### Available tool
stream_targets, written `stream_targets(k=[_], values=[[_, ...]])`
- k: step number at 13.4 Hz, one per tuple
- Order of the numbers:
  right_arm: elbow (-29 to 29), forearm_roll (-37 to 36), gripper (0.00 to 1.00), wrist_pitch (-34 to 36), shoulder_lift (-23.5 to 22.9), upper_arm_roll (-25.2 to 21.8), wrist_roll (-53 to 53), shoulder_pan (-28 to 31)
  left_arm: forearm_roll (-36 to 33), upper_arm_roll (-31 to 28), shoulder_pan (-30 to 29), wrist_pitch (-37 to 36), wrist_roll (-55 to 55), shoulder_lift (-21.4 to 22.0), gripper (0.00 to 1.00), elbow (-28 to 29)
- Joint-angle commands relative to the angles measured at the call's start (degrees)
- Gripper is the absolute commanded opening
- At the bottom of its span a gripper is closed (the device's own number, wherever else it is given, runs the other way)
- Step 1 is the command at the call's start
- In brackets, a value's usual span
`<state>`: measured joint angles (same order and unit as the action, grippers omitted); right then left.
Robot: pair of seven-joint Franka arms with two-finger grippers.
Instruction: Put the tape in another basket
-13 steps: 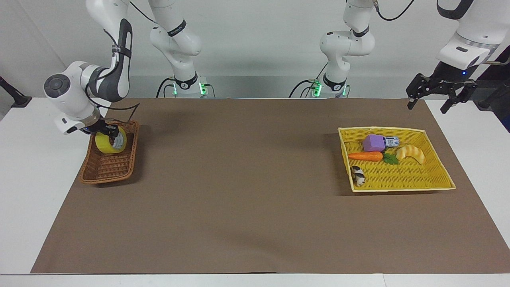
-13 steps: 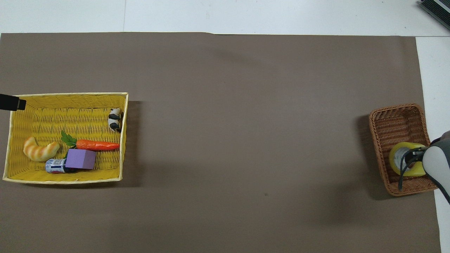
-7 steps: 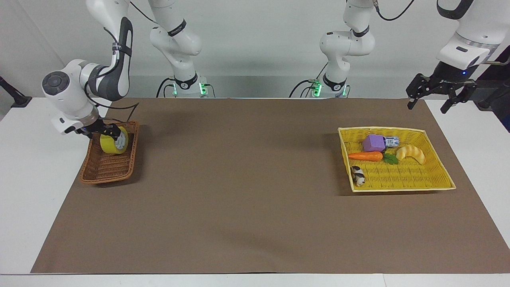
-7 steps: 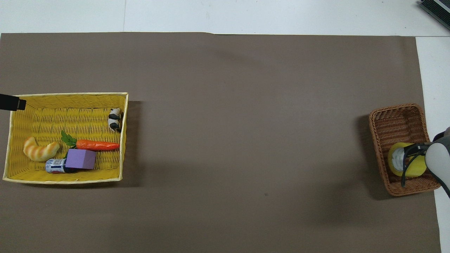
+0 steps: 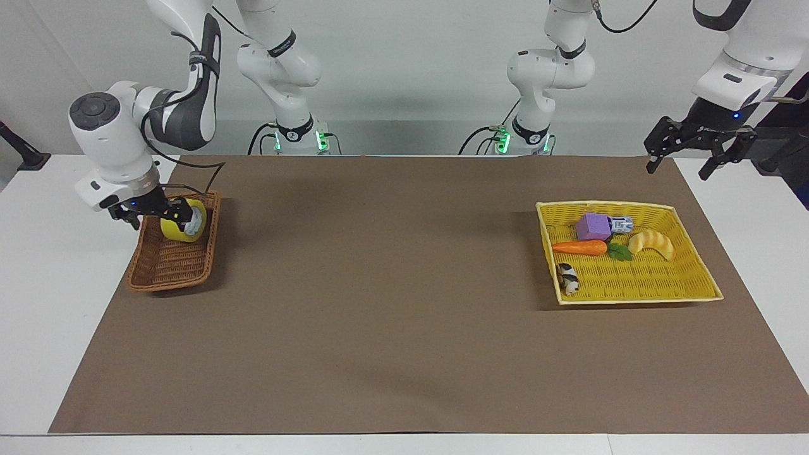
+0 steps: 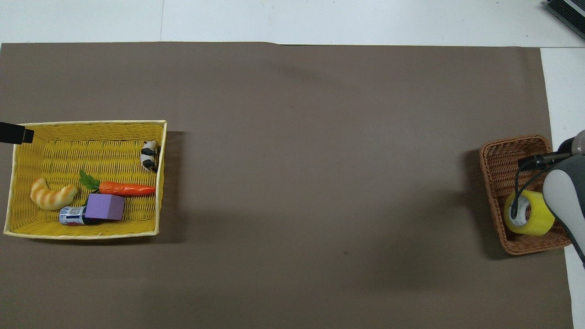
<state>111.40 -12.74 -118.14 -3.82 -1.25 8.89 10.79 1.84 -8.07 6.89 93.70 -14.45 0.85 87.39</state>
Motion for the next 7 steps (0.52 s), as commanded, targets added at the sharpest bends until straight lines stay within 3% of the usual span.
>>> stream_targets(k=[1,3,7], values=[[-4.77,1.65,1.00,1.68,-0.31,0.10,-9.98,-3.92,-1.04,0.42,-0.39,-1.24,0.04,0.29,1.00,-0.65],[-9.42,7.00,1.00,4.39,-0.14,0.19,-14.59,-6.73,-1.04,0.42,-0.39,-1.24,0.04,0.29,1.00,-0.65],[-21.54,11.93,1.00,19.83,0.04,2.48,-11.19,-7.10,-1.04,0.42,-0.39,-1.24,0.04,0.29,1.00,-0.65]])
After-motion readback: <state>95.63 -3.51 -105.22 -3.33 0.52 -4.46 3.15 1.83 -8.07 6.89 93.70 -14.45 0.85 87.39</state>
